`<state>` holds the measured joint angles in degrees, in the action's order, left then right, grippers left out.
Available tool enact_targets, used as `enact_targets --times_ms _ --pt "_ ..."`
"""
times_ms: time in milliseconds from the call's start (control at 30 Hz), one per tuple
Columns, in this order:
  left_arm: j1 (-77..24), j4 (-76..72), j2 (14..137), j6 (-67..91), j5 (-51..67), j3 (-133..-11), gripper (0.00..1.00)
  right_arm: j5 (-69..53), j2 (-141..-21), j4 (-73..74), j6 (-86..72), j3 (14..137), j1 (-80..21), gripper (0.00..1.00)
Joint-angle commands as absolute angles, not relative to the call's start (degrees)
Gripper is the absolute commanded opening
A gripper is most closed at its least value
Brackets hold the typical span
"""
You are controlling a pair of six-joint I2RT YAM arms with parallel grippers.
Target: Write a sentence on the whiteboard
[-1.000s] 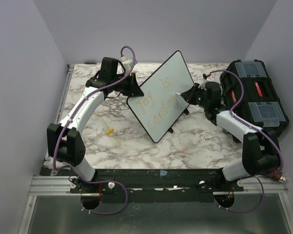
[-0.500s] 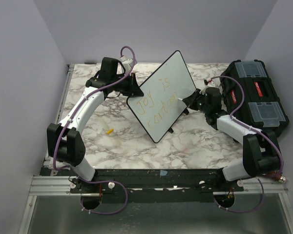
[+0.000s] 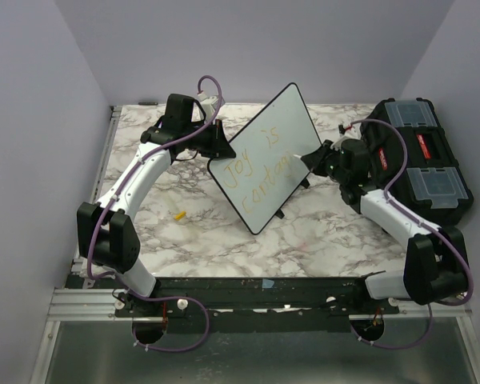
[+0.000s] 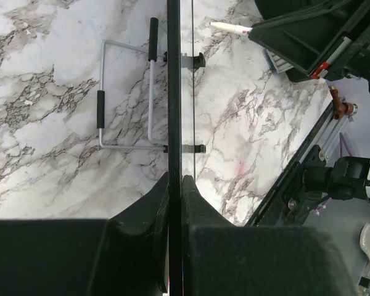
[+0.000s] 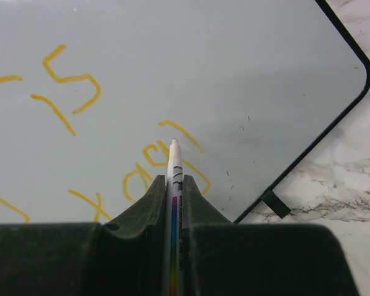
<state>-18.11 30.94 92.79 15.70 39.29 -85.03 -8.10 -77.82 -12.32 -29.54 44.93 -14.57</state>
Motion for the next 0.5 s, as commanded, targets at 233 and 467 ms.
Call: enact_targets --times_ms 233,467 --pt "-19.7 33.6 93.3 11.3 38.9 -84.3 0.0 -13.2 -81.8 -13.2 -31.2 52.3 -14.9 0.01" --pt "-19.7 33.7 93.5 11.0 38.9 -84.6 0.0 -15.0 -85.7 -15.1 -32.4 53.6 -14.9 0.01"
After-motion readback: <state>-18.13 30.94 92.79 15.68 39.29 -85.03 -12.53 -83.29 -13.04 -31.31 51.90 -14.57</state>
